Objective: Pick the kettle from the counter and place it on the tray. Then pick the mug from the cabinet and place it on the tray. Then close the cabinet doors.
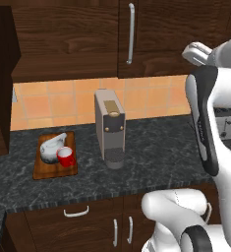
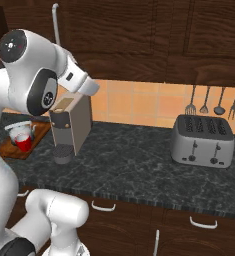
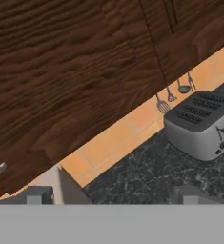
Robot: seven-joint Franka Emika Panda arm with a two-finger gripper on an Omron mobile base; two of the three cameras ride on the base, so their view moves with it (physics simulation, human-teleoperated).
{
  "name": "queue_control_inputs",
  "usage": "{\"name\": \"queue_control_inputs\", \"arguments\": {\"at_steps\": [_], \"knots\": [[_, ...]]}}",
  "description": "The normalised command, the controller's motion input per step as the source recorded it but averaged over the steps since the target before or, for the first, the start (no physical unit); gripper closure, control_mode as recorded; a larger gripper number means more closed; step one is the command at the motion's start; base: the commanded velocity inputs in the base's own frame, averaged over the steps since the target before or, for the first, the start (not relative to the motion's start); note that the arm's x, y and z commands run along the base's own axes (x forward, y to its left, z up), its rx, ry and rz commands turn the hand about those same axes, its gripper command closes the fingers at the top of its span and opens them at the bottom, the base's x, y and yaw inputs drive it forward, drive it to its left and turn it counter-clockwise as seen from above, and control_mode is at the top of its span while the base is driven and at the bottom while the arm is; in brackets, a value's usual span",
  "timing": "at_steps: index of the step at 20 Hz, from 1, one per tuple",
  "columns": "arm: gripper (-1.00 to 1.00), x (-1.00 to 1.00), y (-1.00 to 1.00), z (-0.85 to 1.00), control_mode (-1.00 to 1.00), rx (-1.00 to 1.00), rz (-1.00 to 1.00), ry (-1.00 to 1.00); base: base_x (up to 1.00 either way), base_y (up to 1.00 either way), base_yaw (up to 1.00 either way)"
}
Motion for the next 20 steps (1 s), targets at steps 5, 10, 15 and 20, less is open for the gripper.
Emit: {"name": "queue_control_inputs", "arguments": {"at_steps": [5, 10, 15, 20], "knots": [[-1.0, -0.45, 0.47, -0.3, -1.0, -0.14, 0.01, 0.0, 0.0, 0.0, 0.0], [-1.0, -0.23, 0.74, -0.21, -1.0, -0.22, 0.02, 0.09, 0.0, 0.0, 0.0], [-1.0, -0.53, 0.36, -0.02, -1.0, -0.21, 0.1, 0.12, 0.0, 0.0, 0.0], [-1.0, -0.68, 0.35, -0.04, -1.0, -0.14, 0.1, 0.0, 0.0, 0.0, 0.0]]}}
